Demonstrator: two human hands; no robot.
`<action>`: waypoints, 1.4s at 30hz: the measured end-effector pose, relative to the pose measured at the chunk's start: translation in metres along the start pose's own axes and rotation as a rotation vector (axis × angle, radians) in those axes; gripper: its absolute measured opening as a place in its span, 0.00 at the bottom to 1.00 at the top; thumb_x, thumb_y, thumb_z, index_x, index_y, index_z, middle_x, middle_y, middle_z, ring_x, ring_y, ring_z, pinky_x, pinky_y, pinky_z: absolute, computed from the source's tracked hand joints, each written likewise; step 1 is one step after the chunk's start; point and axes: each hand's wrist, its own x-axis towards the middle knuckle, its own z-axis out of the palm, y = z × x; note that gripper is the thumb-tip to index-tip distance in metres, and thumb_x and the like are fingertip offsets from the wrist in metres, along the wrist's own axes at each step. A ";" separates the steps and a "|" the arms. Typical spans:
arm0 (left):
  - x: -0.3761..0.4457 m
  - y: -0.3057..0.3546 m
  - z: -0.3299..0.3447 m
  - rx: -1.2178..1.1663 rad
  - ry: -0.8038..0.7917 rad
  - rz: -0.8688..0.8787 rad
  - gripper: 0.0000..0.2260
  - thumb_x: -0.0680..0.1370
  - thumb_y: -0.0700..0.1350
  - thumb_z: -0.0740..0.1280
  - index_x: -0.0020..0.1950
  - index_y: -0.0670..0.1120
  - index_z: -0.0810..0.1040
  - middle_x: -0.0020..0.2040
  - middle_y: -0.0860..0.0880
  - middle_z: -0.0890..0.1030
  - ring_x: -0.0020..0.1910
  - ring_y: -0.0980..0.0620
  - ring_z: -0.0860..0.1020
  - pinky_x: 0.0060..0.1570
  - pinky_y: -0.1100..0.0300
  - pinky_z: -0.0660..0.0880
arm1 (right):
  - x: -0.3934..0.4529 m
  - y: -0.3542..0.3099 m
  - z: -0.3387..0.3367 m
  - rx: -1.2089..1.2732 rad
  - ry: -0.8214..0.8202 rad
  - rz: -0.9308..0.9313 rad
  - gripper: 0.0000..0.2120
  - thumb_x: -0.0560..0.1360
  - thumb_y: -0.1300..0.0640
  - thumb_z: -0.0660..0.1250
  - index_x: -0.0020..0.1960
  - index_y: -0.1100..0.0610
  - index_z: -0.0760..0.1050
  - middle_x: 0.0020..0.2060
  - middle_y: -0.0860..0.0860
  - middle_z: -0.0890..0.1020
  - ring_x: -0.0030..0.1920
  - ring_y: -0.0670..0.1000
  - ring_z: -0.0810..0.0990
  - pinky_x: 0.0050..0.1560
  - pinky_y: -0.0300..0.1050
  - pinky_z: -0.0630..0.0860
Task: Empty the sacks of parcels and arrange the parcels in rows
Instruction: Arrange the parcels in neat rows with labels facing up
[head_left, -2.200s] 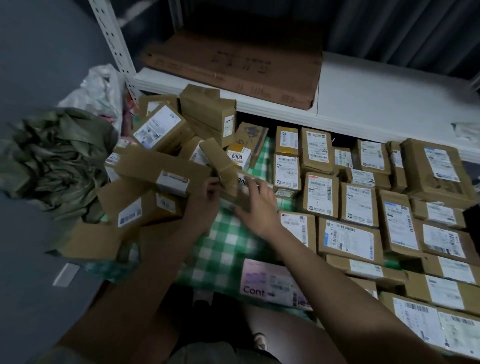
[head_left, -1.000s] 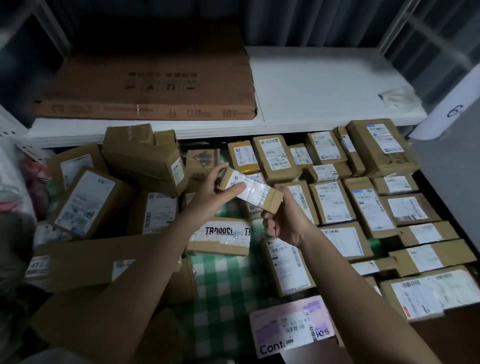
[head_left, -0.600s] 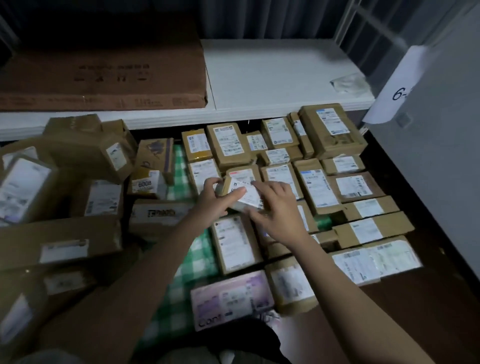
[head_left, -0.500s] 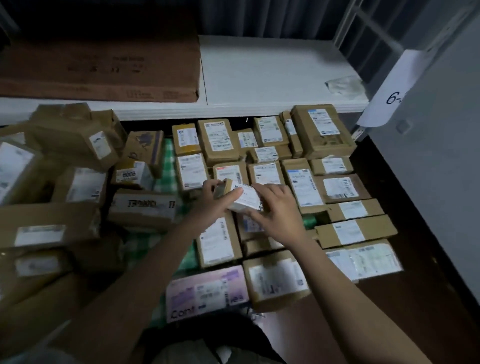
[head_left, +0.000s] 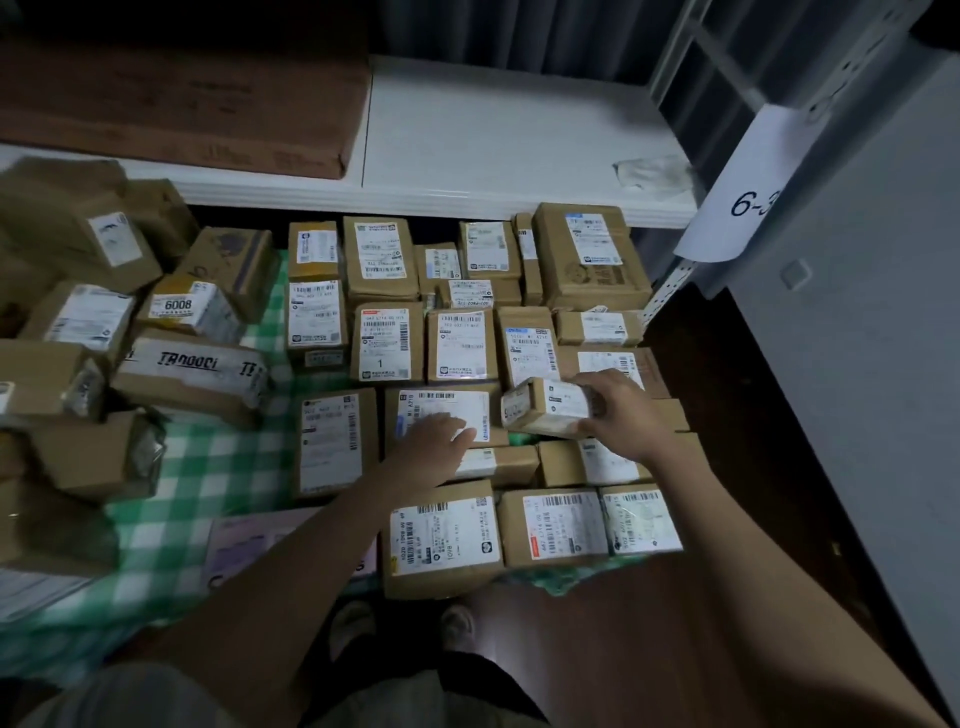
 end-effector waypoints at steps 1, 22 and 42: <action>0.001 -0.001 0.003 0.035 0.015 0.014 0.18 0.83 0.48 0.55 0.64 0.35 0.73 0.65 0.38 0.74 0.66 0.40 0.70 0.66 0.50 0.64 | 0.002 -0.001 0.001 0.002 -0.018 -0.008 0.28 0.67 0.60 0.78 0.65 0.54 0.75 0.54 0.54 0.76 0.58 0.55 0.73 0.53 0.45 0.69; 0.042 -0.010 0.002 0.365 -0.087 0.082 0.20 0.84 0.51 0.50 0.76 0.54 0.62 0.80 0.49 0.46 0.78 0.45 0.43 0.75 0.47 0.45 | 0.009 -0.027 -0.001 -0.380 -0.103 -0.065 0.24 0.74 0.54 0.68 0.69 0.49 0.71 0.61 0.52 0.72 0.62 0.57 0.67 0.59 0.53 0.70; 0.045 -0.014 0.006 0.224 0.073 0.017 0.16 0.82 0.47 0.56 0.69 0.50 0.71 0.78 0.45 0.55 0.77 0.44 0.49 0.72 0.46 0.57 | 0.005 -0.013 0.011 -0.213 -0.058 -0.122 0.25 0.74 0.52 0.71 0.70 0.52 0.72 0.64 0.53 0.74 0.65 0.55 0.69 0.59 0.49 0.71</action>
